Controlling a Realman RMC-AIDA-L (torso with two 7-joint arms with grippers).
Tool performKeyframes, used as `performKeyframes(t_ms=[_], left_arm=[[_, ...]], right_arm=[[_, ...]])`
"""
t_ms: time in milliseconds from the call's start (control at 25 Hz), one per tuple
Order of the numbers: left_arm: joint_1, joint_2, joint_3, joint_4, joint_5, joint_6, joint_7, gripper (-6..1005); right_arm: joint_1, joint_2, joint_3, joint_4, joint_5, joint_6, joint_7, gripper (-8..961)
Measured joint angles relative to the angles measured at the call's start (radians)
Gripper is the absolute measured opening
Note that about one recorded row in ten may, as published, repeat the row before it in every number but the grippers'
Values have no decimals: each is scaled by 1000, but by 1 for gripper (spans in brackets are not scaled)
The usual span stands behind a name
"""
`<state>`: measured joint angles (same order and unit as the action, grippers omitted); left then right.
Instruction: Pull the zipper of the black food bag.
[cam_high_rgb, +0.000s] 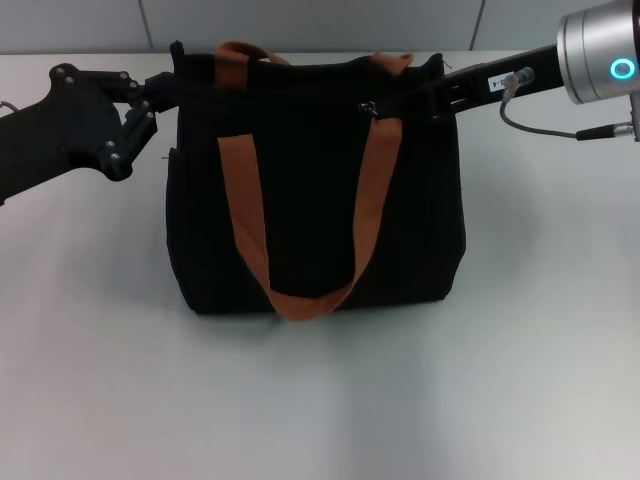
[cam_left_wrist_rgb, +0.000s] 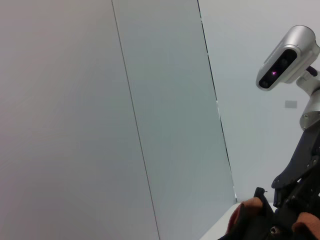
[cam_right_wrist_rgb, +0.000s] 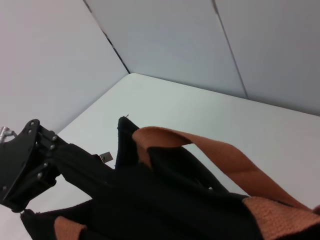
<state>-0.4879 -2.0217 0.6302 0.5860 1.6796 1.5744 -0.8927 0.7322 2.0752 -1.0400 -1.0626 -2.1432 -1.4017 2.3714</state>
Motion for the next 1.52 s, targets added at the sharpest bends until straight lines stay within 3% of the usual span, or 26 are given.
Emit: performKeyframes(t_ms=[1040, 1320, 1520], left_arm=[[3, 0, 0, 0, 0, -4, -2, 32], [7, -4, 0, -1, 0, -4, -3, 32], [8, -6, 0, -2, 0, -4, -3, 32]], right_arm=[[-87, 3, 74, -82, 9, -39, -12, -1], [-116, 3, 151, -78, 94, -96, -72, 0], [-167, -3, 243, -9, 251, -176, -256, 49]])
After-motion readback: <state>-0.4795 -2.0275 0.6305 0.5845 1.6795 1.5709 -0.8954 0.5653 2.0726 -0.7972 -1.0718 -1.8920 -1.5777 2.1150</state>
